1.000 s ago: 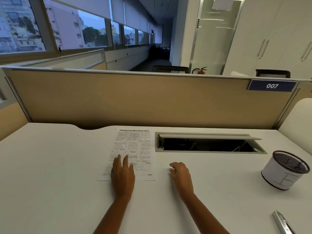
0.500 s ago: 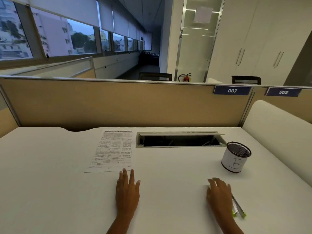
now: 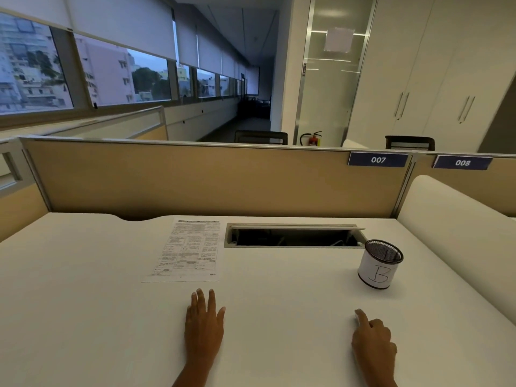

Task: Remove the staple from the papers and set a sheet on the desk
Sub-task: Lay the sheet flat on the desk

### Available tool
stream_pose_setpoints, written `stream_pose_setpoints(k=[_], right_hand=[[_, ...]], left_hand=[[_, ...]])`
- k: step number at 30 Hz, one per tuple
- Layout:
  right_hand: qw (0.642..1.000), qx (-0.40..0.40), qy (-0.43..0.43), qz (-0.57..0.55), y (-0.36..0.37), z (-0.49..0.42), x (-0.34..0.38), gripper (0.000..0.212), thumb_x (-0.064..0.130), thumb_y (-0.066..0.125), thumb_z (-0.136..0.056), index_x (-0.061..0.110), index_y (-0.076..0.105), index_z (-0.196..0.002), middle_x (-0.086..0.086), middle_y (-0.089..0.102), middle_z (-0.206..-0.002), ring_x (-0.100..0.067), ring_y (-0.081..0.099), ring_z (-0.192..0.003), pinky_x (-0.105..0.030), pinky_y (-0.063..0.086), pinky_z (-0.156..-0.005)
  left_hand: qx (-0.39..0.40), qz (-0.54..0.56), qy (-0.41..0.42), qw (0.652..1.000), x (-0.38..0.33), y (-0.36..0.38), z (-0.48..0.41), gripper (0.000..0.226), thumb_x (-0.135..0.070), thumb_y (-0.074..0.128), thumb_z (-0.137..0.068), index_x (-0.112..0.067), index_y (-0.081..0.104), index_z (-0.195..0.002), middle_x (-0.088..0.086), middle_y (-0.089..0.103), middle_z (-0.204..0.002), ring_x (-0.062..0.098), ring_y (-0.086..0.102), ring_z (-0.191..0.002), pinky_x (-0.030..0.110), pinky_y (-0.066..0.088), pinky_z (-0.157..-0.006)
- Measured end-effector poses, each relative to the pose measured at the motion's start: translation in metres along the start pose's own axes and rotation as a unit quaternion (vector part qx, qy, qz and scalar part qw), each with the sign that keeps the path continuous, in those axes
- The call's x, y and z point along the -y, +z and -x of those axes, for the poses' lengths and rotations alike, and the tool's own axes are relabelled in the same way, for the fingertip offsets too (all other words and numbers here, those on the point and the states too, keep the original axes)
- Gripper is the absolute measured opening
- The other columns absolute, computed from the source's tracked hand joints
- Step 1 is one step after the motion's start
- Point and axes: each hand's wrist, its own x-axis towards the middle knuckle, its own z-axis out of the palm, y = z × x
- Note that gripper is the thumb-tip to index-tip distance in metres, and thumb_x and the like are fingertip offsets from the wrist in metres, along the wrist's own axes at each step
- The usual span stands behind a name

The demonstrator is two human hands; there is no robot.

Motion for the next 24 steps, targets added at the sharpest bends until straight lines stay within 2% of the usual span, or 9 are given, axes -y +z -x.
stream_pose_setpoints(k=[5,10,13,16,19,21,22,23,24], right_hand=[[0.999,-0.013,-0.045,-0.026,0.007,0.002,0.039,0.048,0.012,0.034,-0.090,0.022,0.033,-0.137,-0.009,0.051,-0.116,-0.027,0.048,-0.106,-0.038,0.043,-0.085],[0.990,-0.028,-0.121,-0.072,0.026,0.004,0.111,0.046,0.007,0.040,-0.087,0.015,0.043,-0.132,-0.014,0.058,-0.108,-0.032,0.052,-0.097,-0.039,0.042,-0.076],[0.979,-0.029,-0.175,-0.095,0.039,0.004,0.159,0.044,-0.002,0.056,-0.078,0.006,0.056,-0.122,-0.019,0.064,-0.091,-0.035,0.058,-0.079,-0.040,0.046,-0.063],[0.973,-0.036,-0.215,-0.070,0.050,0.003,0.206,0.046,-0.005,0.074,-0.061,0.004,0.067,-0.105,-0.016,0.068,-0.074,-0.030,0.063,-0.063,-0.035,0.048,-0.048],[0.969,-0.016,-0.224,-0.100,0.061,0.000,0.245,0.042,-0.001,0.069,-0.071,0.005,0.062,-0.112,-0.020,0.069,-0.090,-0.034,0.065,-0.078,-0.041,0.053,-0.062],[0.968,-0.017,-0.225,-0.112,0.066,-0.003,0.263,0.042,0.004,0.066,-0.076,0.005,0.058,-0.117,-0.021,0.068,-0.101,-0.035,0.063,-0.088,-0.043,0.053,-0.070],[0.969,-0.001,-0.223,-0.103,0.069,-0.005,0.272,0.043,0.009,0.059,-0.083,0.007,0.051,-0.125,-0.020,0.063,-0.113,-0.034,0.059,-0.099,-0.043,0.050,-0.080],[0.971,0.024,-0.220,-0.090,0.070,-0.008,0.280,0.045,0.015,0.051,-0.089,0.010,0.041,-0.133,-0.017,0.055,-0.125,-0.031,0.053,-0.111,-0.040,0.045,-0.091],[0.972,0.039,-0.219,-0.082,0.071,-0.011,0.284,0.047,0.021,0.046,-0.092,0.013,0.034,-0.137,-0.013,0.048,-0.133,-0.027,0.046,-0.119,-0.037,0.040,-0.097]], left_hand=[[-0.017,-0.013,0.002,1.000,0.009,-0.004,-0.013,0.078,-0.042,-0.002,-0.093,-0.001,0.065,-0.102,0.026,0.069,-0.100,0.038,0.067,-0.092,0.044,0.057,-0.066],[-0.019,-0.018,0.013,1.000,0.018,-0.008,-0.034,0.077,-0.040,-0.002,-0.094,-0.002,0.065,-0.104,0.024,0.069,-0.104,0.035,0.067,-0.095,0.043,0.057,-0.070],[-0.022,-0.016,0.020,0.999,0.022,-0.009,-0.046,0.075,-0.040,-0.001,-0.094,-0.003,0.063,-0.106,0.023,0.069,-0.105,0.034,0.067,-0.095,0.043,0.057,-0.070],[-0.032,-0.008,0.019,0.999,0.028,-0.006,-0.060,0.072,-0.039,-0.001,-0.094,-0.004,0.060,-0.109,0.021,0.069,-0.105,0.032,0.067,-0.095,0.043,0.057,-0.070],[-0.054,0.009,0.026,0.998,0.031,-0.004,-0.071,0.062,-0.040,-0.002,-0.093,-0.008,0.046,-0.116,0.017,0.069,-0.108,0.029,0.067,-0.097,0.041,0.056,-0.074],[-0.068,0.011,0.034,0.997,0.034,0.000,-0.077,0.059,-0.041,-0.003,-0.093,-0.010,0.039,-0.120,0.014,0.065,-0.114,0.028,0.066,-0.101,0.037,0.052,-0.088],[-0.066,0.009,0.037,0.997,0.036,0.004,-0.080,0.059,-0.042,-0.003,-0.093,-0.011,0.035,-0.127,0.013,0.063,-0.117,0.029,0.062,-0.108,0.031,0.039,-0.104],[-0.076,0.009,0.039,0.996,0.040,0.009,-0.083,0.059,-0.043,-0.002,-0.093,-0.014,0.026,-0.136,0.013,0.063,-0.118,0.030,0.053,-0.118,0.027,0.018,-0.114],[-0.081,0.018,0.039,0.996,0.043,0.014,-0.086,0.059,-0.045,0.000,-0.092,-0.016,0.012,-0.142,0.013,0.064,-0.117,0.030,0.040,-0.128,0.026,0.000,-0.116]])
